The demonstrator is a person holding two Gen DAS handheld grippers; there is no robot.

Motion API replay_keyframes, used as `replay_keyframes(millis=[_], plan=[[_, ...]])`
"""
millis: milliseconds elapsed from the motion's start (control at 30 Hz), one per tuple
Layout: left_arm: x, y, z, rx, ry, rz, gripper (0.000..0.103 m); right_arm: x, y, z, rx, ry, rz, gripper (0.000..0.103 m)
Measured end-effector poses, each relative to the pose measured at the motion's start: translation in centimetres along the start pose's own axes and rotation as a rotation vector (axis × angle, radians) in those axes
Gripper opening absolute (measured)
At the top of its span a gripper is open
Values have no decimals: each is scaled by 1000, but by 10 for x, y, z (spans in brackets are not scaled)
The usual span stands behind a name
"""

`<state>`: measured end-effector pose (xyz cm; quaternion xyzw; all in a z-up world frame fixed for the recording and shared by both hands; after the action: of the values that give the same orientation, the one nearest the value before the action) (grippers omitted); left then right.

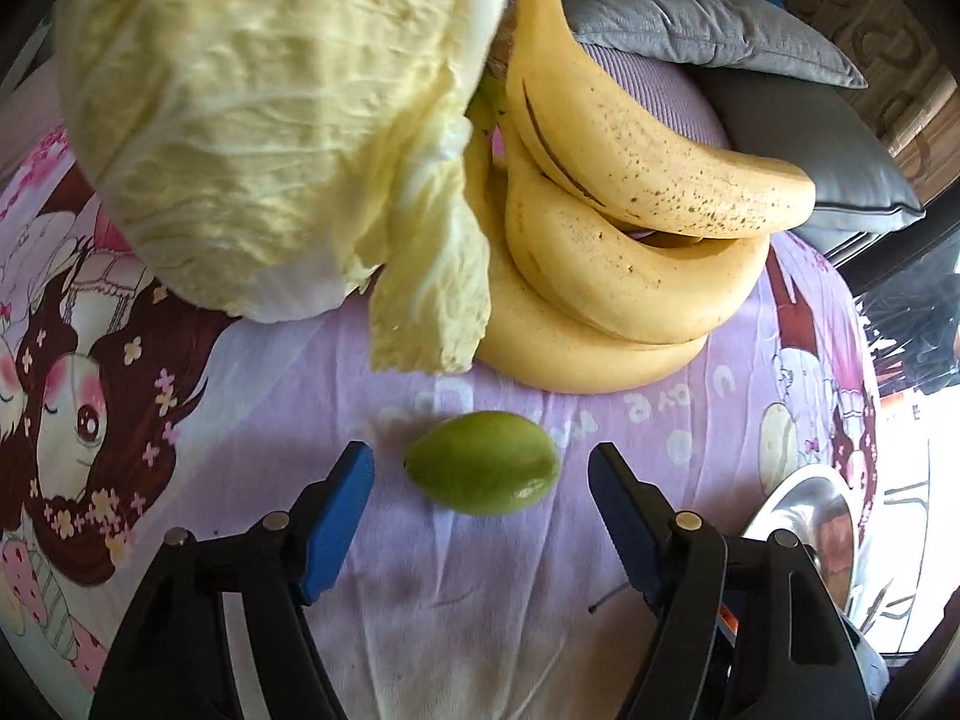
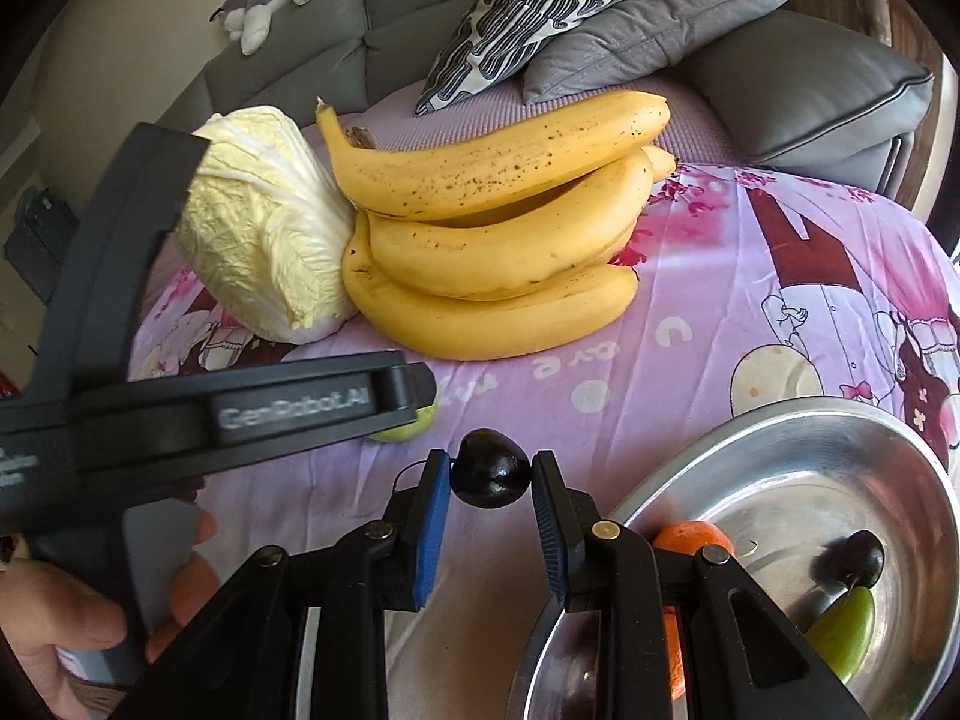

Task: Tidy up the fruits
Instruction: 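Close the left tool on the green jujube, then carry the jujube and the cherry over the steel bowl with both tools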

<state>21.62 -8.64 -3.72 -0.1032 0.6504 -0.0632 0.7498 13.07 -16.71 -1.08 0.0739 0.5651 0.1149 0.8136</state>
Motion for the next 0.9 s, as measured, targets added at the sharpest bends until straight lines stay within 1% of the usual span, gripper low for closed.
replay_keyframes(millis=[67,100,133,200,300,433,467,533,767,900], plan=[[6,-6,1,1,5,11,73,0,0,0,3,-2,-2,30],[8,-8,1,-1,9,7,67,-1,0,0,4,-3,-4,30],[10,-8,3,-2,11,5,63,0,1,0,5,-3,-4,30],[12,-12,5,0,9,7,63,1,0,0,11,-2,-1,30],[13,-16,5,5,3,1,57,1,0,1,13,-1,-1,30],[10,-2,-7,-1,4,-13,57,0,1,0,13,-1,2,30],[18,8,-1,-4,6,-13,57,0,1,0,13,0,2,30],[19,17,1,-6,10,-11,57,0,0,0,14,1,2,30],[15,24,-12,-27,33,-25,57,2,2,-1,1,16,-2,30],[7,25,-19,-22,19,-41,57,2,3,-3,-4,18,-4,30]])
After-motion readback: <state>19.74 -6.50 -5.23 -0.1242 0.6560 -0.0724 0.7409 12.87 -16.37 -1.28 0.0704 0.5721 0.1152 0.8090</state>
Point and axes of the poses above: each gripper's, at about its wrist camera, not at the fingertips, and x roughly the way its jaws point, y to its left, z to its top, the point moved 5 cm from there along x, roughly the way its jaws point, and after that the axes turned 10 degrees about y, right-handed, at the moved point
